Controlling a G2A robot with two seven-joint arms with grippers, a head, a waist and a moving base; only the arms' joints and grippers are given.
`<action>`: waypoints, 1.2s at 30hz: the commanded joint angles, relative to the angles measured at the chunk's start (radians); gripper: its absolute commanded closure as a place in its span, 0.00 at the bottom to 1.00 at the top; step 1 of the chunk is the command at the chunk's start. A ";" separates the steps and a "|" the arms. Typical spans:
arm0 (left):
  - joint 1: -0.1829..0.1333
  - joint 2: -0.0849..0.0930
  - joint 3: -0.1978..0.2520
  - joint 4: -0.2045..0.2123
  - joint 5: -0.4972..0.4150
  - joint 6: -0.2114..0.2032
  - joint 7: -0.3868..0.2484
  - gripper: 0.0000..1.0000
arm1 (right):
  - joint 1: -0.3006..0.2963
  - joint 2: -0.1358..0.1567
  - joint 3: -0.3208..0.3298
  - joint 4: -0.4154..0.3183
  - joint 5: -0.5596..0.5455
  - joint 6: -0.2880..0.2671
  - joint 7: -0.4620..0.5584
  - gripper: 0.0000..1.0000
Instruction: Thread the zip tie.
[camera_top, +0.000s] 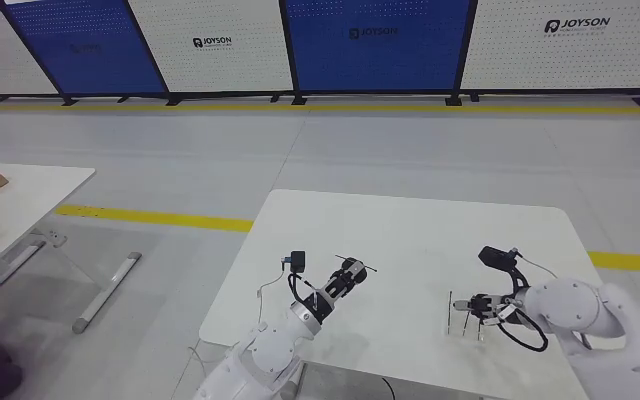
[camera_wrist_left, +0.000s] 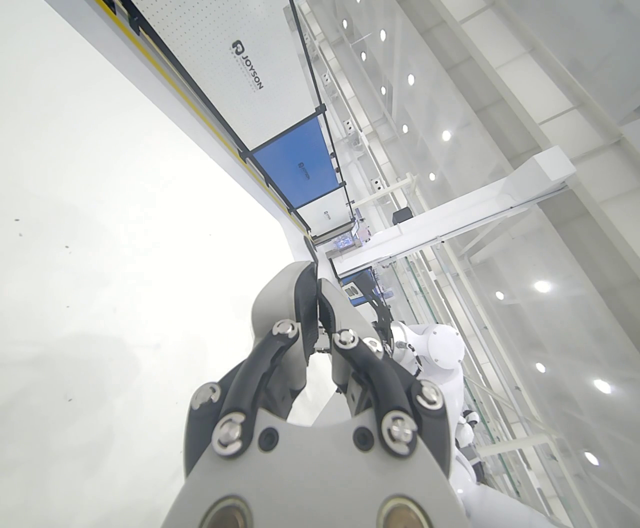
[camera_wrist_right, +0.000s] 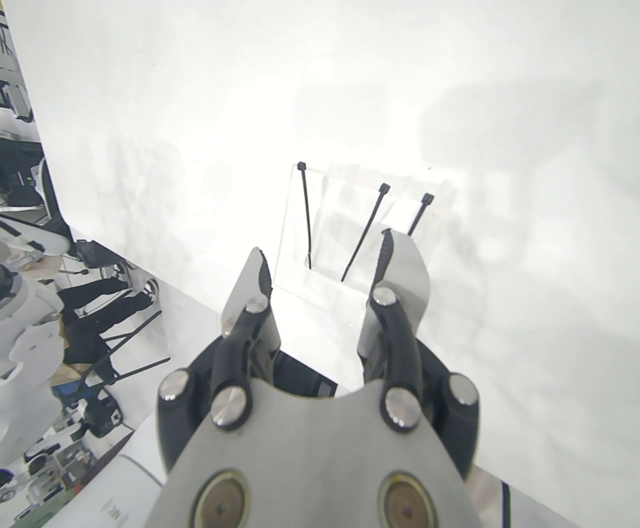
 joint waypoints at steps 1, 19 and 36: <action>0.000 0.000 0.000 0.000 0.000 0.000 0.000 1.00 | -0.008 -0.003 0.009 -0.005 -0.014 0.000 0.005 0.58; 0.000 0.000 0.000 0.000 0.000 0.000 0.000 1.00 | -0.046 -0.101 0.061 -0.089 -0.304 0.000 0.100 0.60; 0.000 0.000 0.000 0.000 0.000 0.000 0.000 1.00 | -0.088 -0.131 0.069 -0.149 -0.344 0.000 0.100 0.00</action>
